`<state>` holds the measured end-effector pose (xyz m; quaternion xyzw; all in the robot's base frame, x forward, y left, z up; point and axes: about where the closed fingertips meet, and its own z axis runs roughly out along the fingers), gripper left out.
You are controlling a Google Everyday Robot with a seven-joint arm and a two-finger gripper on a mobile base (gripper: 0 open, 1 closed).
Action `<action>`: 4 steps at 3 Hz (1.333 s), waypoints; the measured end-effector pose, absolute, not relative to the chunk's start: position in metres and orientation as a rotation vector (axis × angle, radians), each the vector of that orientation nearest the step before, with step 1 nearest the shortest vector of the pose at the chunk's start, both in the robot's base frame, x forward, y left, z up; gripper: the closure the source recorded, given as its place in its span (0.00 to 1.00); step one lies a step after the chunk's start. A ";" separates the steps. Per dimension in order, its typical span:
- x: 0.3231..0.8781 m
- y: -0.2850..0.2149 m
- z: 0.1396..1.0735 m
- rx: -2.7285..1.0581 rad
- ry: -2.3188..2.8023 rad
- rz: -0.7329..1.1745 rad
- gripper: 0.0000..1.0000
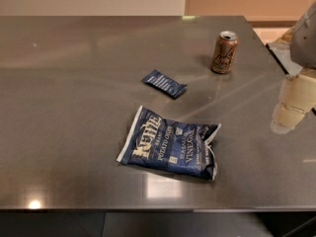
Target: Move orange can near blue chip bag
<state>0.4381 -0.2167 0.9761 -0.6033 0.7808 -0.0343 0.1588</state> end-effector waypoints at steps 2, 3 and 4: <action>0.453 -0.213 0.979 -1.687 2.227 -0.089 0.00; 0.479 -0.209 0.981 -1.610 2.210 -0.028 0.00; 0.514 -0.206 0.981 -1.502 2.196 0.039 0.00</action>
Offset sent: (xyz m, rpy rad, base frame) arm 0.0370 0.0086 0.0032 0.0611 -0.0219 -0.0441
